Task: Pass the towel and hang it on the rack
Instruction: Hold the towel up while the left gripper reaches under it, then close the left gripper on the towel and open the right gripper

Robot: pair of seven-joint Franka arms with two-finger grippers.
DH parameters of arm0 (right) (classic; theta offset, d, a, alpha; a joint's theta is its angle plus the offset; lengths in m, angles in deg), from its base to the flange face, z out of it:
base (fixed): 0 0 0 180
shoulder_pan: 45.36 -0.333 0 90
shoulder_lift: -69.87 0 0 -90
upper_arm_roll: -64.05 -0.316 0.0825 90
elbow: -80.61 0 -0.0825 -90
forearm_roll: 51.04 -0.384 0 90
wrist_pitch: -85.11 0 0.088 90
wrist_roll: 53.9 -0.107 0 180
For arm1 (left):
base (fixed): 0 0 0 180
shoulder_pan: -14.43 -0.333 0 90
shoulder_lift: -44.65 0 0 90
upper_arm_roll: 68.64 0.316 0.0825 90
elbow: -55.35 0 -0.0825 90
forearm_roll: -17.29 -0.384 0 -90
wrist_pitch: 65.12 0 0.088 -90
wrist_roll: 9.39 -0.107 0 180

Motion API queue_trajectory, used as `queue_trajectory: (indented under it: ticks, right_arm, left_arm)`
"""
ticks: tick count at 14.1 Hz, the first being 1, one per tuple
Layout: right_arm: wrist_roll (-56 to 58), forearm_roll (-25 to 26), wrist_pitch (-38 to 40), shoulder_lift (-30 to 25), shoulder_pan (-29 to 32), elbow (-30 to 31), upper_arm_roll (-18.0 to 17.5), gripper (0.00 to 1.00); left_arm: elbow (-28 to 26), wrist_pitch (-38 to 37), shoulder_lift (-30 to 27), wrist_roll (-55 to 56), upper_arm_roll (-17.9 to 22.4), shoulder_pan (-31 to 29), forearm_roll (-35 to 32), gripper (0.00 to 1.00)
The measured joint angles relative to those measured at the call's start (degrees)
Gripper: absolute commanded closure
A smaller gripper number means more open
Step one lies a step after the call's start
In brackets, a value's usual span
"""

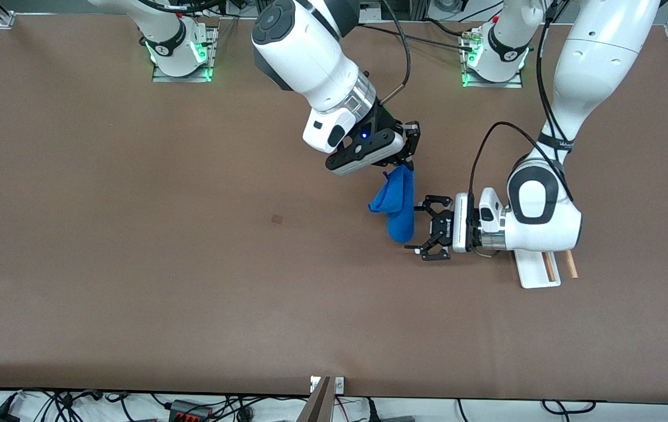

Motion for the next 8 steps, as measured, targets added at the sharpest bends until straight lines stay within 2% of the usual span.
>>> queue_trajectory:
  ticks: [1, 2, 4, 7, 8]
  right_arm:
    - [0.00, 0.00, 0.00, 0.00, 0.00, 0.00, 0.00, 1.00]
    - [0.00, 0.00, -0.01, 0.00, -0.01, 0.00, 0.00, 1.00]
    - [0.00, 0.00, -0.02, 0.00, -0.01, 0.00, 0.01, 1.00]
    - [0.00, 0.00, -0.03, 0.00, -0.02, 0.00, 0.02, 1.00]
    - [0.00, 0.00, -0.03, 0.00, -0.05, 0.00, 0.01, 1.00]
  left_arm:
    - [0.03, 0.01, 0.11, -1.38, -0.01, 0.61, 1.43, 0.16]
    - [0.04, 0.09, 0.23, -2.50, -0.01, 1.06, 2.48, 0.25]
    - [0.04, 0.15, 0.75, -3.38, 0.00, 1.31, 3.09, 0.53]
    - [0.11, 0.15, 1.51, -4.63, 0.07, 1.26, 5.58, 0.82]
    - [0.12, 0.15, 1.66, -4.91, 0.07, 1.25, 6.03, 0.96]
